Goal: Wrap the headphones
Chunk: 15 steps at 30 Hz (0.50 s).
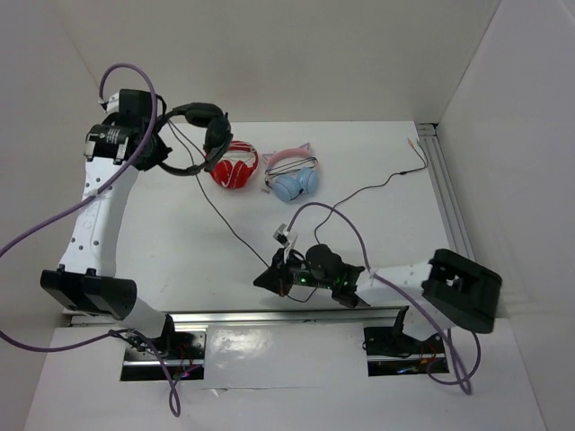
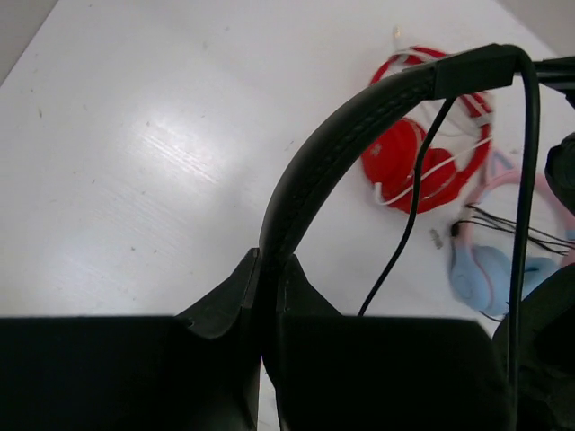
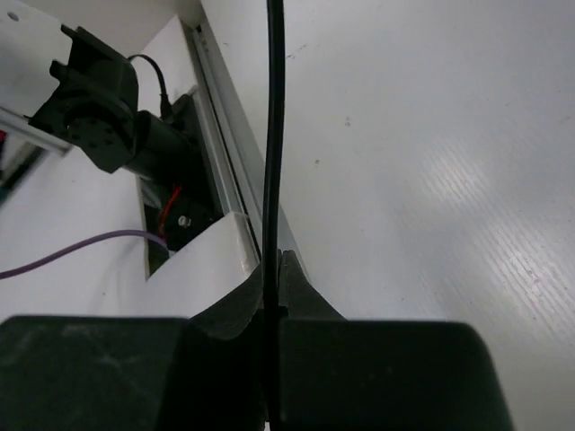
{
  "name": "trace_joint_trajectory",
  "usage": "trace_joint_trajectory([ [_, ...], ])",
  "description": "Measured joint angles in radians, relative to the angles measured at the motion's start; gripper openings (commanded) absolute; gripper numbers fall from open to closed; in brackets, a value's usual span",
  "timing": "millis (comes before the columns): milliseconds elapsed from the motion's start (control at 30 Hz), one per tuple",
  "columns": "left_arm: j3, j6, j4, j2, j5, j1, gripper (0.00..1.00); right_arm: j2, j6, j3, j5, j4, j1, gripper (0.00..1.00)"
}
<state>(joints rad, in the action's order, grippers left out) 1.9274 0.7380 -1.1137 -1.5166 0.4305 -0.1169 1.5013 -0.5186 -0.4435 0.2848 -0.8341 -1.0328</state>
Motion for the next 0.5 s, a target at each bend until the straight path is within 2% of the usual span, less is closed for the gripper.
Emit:
trace_joint_trajectory([
  [100, -0.104, -0.008, 0.025, 0.0, 0.006, 0.018, 0.0, -0.155, 0.044, -0.039, -0.129, 0.177, -0.099, 0.0],
  [233, -0.227, -0.014, 0.053, 0.0, 0.031, 0.016, 0.0, -0.305, 0.097, -0.172, -0.276, 0.399, -0.212, 0.0],
  [400, -0.347, -0.029, 0.082, -0.012, 0.077, -0.003, 0.0, -0.376, 0.174, -0.399, -0.423, 0.666, -0.301, 0.0],
  [500, -0.421, -0.03, 0.098, -0.021, 0.124, -0.066, 0.0, -0.379, 0.223, -0.534, -0.499, 0.811, -0.307, 0.0],
])
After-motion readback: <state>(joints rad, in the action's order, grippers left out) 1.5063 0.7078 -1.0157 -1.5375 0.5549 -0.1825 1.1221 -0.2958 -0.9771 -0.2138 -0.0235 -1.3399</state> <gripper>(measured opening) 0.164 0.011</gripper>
